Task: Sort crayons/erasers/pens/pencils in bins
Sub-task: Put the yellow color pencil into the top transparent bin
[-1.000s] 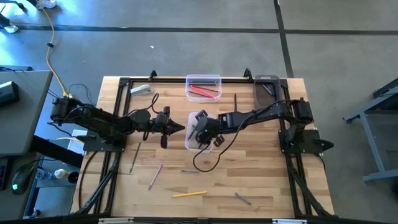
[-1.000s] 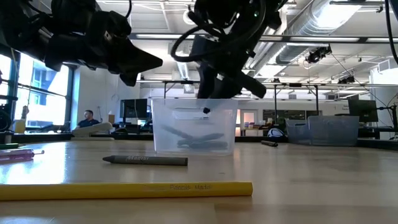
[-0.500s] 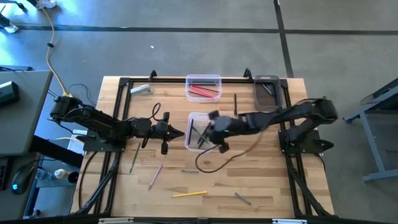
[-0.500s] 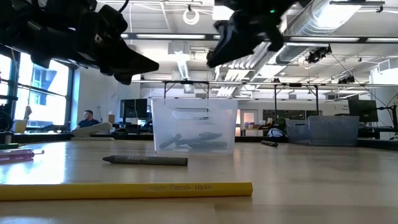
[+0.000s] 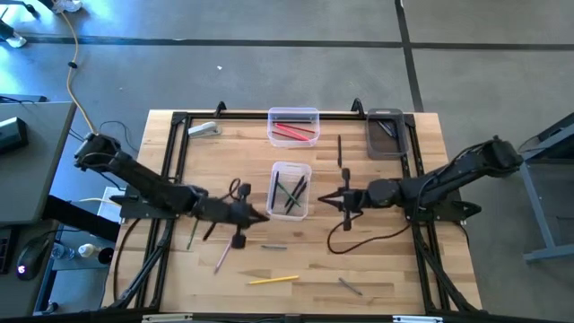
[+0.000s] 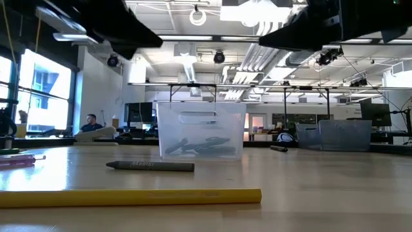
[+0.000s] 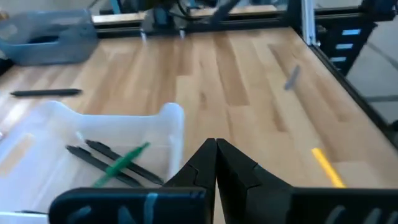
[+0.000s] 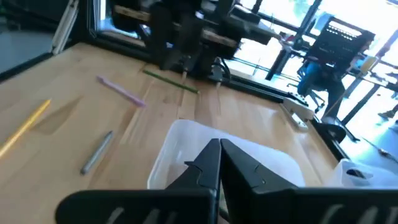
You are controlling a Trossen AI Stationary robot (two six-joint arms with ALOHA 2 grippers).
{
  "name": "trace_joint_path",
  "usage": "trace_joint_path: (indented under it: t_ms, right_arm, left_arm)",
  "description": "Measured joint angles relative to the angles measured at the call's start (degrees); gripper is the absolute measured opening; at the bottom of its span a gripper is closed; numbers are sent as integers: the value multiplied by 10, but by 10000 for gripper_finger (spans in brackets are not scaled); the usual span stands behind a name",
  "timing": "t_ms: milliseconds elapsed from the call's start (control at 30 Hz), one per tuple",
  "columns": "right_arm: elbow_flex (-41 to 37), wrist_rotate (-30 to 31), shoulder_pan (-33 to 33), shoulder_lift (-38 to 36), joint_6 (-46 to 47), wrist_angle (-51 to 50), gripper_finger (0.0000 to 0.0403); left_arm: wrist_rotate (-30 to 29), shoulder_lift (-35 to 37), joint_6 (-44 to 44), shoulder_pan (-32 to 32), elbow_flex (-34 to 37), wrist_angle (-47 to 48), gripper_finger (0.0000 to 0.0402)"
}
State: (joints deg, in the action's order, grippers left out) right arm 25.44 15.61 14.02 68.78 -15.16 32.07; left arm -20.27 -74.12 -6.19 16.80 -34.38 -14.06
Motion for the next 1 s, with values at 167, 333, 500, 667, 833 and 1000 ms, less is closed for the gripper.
trace_joint_path:
  t_ms: [167,333,500,667,833,1000]
  right_arm:
    - [-11,6,13,-3,15,8,0]
    - [-11,7,12,-2,12,18,0]
    - [-11,8,8,-2,12,30,0]
    - [-11,8,5,-2,12,40,0]
    - [-11,8,-3,-2,17,50,0]
    - [-11,9,-3,-2,20,55,0]
  left_arm:
    - [-53,-4,-59,88,-52,74,0]
    - [-106,-23,-121,155,-81,115,0]
    - [-134,-64,-160,195,-115,143,0]
    - [-138,-119,-195,215,-159,170,1]
    - [-136,-170,-235,230,-221,237,13]
    - [-136,-217,-249,242,-290,305,44]
